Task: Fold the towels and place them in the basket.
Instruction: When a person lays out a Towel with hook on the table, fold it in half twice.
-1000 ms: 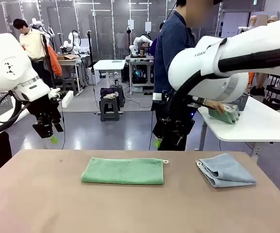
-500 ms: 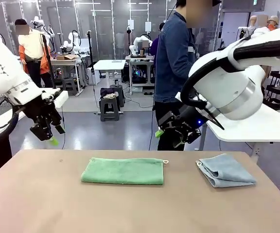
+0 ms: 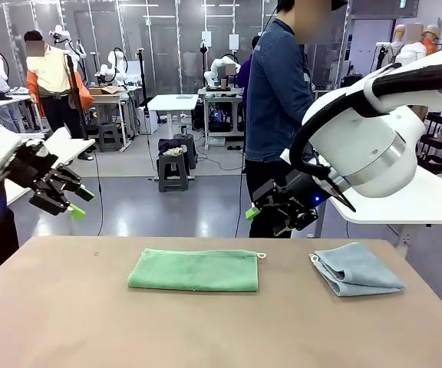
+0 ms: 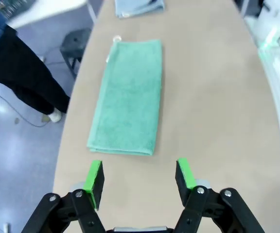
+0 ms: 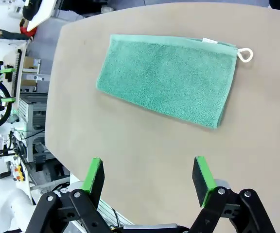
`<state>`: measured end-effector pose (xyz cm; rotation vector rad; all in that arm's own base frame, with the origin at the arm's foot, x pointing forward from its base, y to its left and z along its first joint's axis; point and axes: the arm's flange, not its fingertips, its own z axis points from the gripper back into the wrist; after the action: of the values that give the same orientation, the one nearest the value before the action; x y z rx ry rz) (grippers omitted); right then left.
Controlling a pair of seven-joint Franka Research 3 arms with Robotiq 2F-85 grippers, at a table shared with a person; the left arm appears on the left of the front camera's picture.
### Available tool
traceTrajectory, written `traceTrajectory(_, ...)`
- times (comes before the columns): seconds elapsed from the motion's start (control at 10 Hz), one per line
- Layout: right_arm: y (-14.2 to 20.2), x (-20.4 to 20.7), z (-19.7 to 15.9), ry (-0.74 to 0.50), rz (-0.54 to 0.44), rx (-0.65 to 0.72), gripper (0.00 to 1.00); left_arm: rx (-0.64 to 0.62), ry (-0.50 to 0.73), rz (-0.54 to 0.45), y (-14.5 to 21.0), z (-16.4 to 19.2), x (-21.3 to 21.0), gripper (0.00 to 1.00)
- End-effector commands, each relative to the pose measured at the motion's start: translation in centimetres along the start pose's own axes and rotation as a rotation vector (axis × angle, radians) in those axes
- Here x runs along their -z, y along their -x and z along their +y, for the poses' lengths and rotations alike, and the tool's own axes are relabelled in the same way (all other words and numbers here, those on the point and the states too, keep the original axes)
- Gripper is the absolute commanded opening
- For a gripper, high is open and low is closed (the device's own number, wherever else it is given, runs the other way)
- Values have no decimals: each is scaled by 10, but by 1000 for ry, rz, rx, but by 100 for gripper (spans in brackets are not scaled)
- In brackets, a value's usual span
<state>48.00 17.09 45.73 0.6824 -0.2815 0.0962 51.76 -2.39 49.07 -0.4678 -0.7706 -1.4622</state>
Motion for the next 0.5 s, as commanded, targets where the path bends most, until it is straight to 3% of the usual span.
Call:
traceTrajectory(0.0, -5, -2, 5, 14, 11, 19, 91, -8, -5, -91, 16, -5, 2, 75)
traceTrajectory(0.2, -5, -2, 5, 14, 11, 19, 91, -24, -8, -122, 33, -7, -2, 75)
traceTrajectory(0.4, -5, -2, 5, 14, 11, 19, 91, -40, -19, -65, 18, -3, -3, 75)
